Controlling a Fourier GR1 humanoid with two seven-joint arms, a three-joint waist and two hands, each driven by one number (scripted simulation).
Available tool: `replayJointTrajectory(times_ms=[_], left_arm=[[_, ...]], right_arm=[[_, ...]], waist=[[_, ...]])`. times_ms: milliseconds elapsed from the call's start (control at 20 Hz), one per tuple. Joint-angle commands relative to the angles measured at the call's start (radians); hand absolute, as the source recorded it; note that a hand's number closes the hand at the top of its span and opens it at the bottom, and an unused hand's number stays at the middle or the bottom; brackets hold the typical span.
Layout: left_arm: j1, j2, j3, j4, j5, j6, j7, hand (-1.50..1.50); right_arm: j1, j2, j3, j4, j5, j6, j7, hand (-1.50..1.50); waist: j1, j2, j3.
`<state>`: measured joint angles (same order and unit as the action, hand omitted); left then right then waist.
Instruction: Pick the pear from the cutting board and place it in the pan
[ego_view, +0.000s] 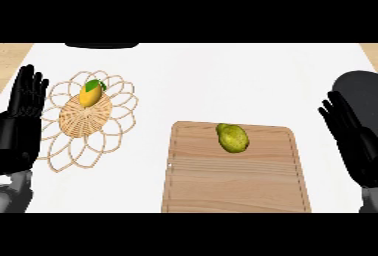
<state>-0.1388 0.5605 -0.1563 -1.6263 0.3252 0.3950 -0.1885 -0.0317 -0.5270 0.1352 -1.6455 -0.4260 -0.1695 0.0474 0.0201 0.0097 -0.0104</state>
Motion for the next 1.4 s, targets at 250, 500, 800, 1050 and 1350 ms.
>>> replayJointTrajectory(times_ms=[250,500,800,1050,1350], left_arm=[[-0.02,-0.072,-0.077,0.036,0.076,-0.064,0.106,0.0],[-0.056,-0.103,-0.104,0.07,0.118,-0.072,0.214,0.0],[-0.082,-0.113,-0.107,0.096,0.118,-0.072,0.242,0.0],[-0.084,-0.12,-0.111,0.121,0.117,-0.09,0.234,0.0],[-0.135,-0.123,-0.118,0.102,0.11,-0.073,0.29,0.0]], right_arm=[[-0.238,0.341,0.065,0.057,-0.453,0.307,-0.002,1.5],[-0.277,0.161,0.004,0.368,-0.411,0.686,-0.11,1.5],[-0.385,0.052,-0.024,0.633,-0.295,0.96,-0.209,-1.5],[-0.515,0.018,-0.046,0.756,-0.169,1.102,-0.345,-1.5],[-0.684,0.007,0.014,0.763,0.018,1.126,-0.395,-1.5]], waist=[[0.125,0.059,0.038],[0.052,0.036,0.022],[0.071,0.036,0.02],[0.074,0.031,0.018],[0.091,0.03,0.018]])
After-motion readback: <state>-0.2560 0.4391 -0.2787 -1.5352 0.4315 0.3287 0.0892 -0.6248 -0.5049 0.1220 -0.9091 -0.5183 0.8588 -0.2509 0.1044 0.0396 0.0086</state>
